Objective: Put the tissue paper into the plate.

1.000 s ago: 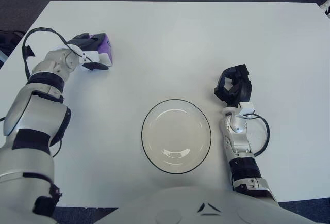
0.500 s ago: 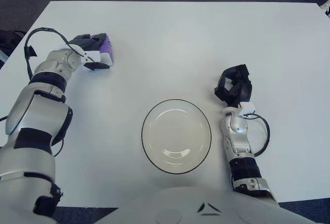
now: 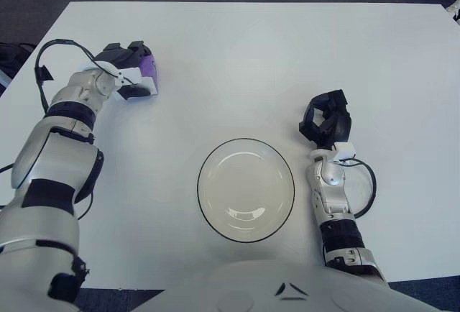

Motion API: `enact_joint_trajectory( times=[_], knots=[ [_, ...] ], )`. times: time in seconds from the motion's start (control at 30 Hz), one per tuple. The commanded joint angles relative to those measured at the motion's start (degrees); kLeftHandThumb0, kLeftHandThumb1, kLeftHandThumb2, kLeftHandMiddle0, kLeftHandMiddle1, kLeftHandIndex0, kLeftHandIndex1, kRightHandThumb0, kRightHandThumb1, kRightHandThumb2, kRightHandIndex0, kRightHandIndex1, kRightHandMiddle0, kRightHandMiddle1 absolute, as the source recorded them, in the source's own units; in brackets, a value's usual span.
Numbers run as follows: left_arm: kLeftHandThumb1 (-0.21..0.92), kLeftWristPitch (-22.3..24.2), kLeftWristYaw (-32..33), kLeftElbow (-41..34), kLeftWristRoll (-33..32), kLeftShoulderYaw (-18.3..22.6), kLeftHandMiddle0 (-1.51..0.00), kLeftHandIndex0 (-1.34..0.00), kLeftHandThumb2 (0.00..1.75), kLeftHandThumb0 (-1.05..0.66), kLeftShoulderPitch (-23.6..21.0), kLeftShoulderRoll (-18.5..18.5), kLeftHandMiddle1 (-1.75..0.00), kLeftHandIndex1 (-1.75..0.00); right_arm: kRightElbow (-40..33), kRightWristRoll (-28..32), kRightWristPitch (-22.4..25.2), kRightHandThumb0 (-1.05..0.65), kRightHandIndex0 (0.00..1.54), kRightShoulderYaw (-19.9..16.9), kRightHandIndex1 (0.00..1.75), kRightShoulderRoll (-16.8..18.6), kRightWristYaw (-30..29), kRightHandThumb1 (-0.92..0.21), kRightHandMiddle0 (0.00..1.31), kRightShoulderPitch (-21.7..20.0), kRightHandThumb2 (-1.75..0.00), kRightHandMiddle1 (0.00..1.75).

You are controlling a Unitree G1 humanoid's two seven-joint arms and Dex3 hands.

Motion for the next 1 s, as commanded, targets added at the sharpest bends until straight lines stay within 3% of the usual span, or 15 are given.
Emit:
enact_joint_trajectory(
  times=[0.0, 0.03, 0.1, 0.2, 0.3, 0.47, 0.6, 0.97],
  knots=[
    [0.15, 0.9, -4.0, 3.4, 1.2, -1.8, -0.78, -0.34, 1.26, -0.29, 8.3, -3.9, -1.74, -1.74, 5.4, 1.1, 2.2, -0.41, 0.68, -1.3, 1.68, 2.6, -0.7, -0.56, 0.43, 9.2, -1.02, 1.75],
    [0.15, 1.2, -3.6, 3.4, 1.1, -1.7, -0.8, -0.35, 1.26, -0.28, 8.5, -4.1, -1.74, -1.74, 5.3, 1.1, 2.3, -0.41, 0.68, -1.3, 1.68, 2.6, -0.7, -0.56, 0.43, 9.2, -1.02, 1.75],
    [0.28, 1.6, -2.8, 3.4, 0.9, -1.6, -0.85, -0.46, 1.24, -0.38, 9.1, -4.5, -1.75, -1.75, 5.2, 1.1, 2.4, -0.41, 0.68, -1.3, 1.68, 2.6, -0.8, -0.56, 0.42, 9.2, -1.02, 1.75],
    [0.14, 2.0, -1.1, 3.5, 0.6, -1.6, -0.83, -0.53, 1.48, -0.13, 10.0, -5.0, -1.75, -1.72, 5.0, 1.0, 2.4, -0.41, 0.68, -1.2, 1.67, 2.6, -0.7, -0.56, 0.42, 9.3, -1.01, 1.75],
    [0.09, 2.2, 0.5, 3.5, 0.5, -1.6, -0.83, -0.55, 1.57, -0.04, 10.5, -5.3, -1.75, -1.71, 4.9, 1.1, 2.3, -0.41, 0.68, -1.2, 1.67, 2.5, -0.6, -0.56, 0.42, 9.4, -1.01, 1.75],
    [0.04, 2.9, 6.6, 3.4, 0.5, -1.3, -0.84, -0.57, 1.63, -0.01, 12.3, -6.2, -1.75, -1.73, 4.9, 1.2, 2.3, -0.41, 0.67, -1.1, 1.68, 2.4, -0.4, -0.55, 0.43, 9.5, -1.03, 1.75],
    [0.07, 2.8, 10.6, 3.4, 0.2, -0.9, -0.82, -0.56, 1.59, 0.0, 13.4, -6.8, -1.69, -1.74, 4.8, 1.1, 2.2, -0.41, 0.68, -1.1, 1.68, 2.5, -0.5, -0.55, 0.43, 9.6, -1.03, 1.75],
    [0.04, 1.2, 19.3, 3.0, -4.2, 3.9, -0.88, -0.59, 1.58, 0.0, 16.6, -9.3, -1.57, -1.75, 4.9, 1.2, 2.0, -0.41, 0.67, -1.2, 1.67, 2.3, -0.3, -0.56, 0.42, 9.8, -1.02, 1.75]
  ],
)
